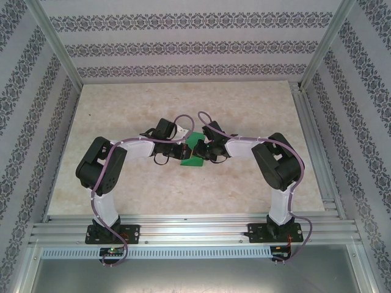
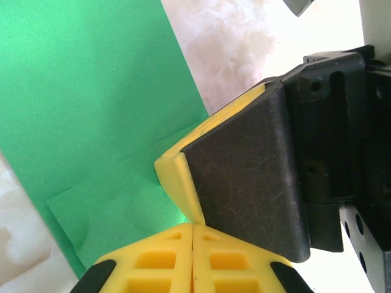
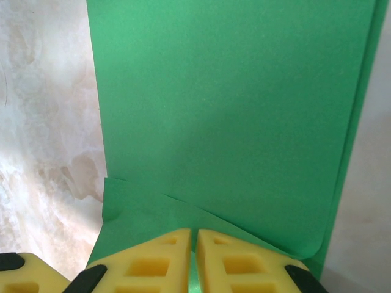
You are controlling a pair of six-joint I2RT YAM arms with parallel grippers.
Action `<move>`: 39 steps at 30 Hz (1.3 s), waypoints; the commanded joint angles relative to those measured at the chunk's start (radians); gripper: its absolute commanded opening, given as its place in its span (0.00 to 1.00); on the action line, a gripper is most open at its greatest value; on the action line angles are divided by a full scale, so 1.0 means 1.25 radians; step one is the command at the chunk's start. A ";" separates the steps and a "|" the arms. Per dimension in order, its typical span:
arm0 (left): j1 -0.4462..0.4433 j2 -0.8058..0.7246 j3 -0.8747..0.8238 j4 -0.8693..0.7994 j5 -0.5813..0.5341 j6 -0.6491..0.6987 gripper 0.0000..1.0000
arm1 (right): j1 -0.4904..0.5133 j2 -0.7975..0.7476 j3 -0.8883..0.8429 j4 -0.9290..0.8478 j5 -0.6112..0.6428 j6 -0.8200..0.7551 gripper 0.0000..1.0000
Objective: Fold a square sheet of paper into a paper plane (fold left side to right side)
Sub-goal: Fold the triangle a second time at the center of the table.
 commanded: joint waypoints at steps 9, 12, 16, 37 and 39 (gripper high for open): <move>-0.017 -0.025 -0.087 0.024 -0.012 0.000 0.02 | 0.013 0.040 -0.008 -0.078 0.023 -0.016 0.14; -0.017 -0.015 -0.086 0.006 -0.032 0.004 0.03 | 0.013 0.038 -0.008 -0.080 0.024 -0.017 0.14; -0.018 -0.006 -0.117 0.001 -0.058 0.007 0.03 | 0.012 0.036 -0.010 -0.079 0.024 -0.018 0.14; -0.016 -0.213 -0.358 0.004 -0.155 -0.126 0.03 | 0.009 0.040 -0.010 -0.088 0.033 -0.025 0.14; -0.016 -0.238 -0.363 -0.008 -0.172 -0.142 0.03 | 0.009 0.041 -0.010 -0.089 0.032 -0.026 0.14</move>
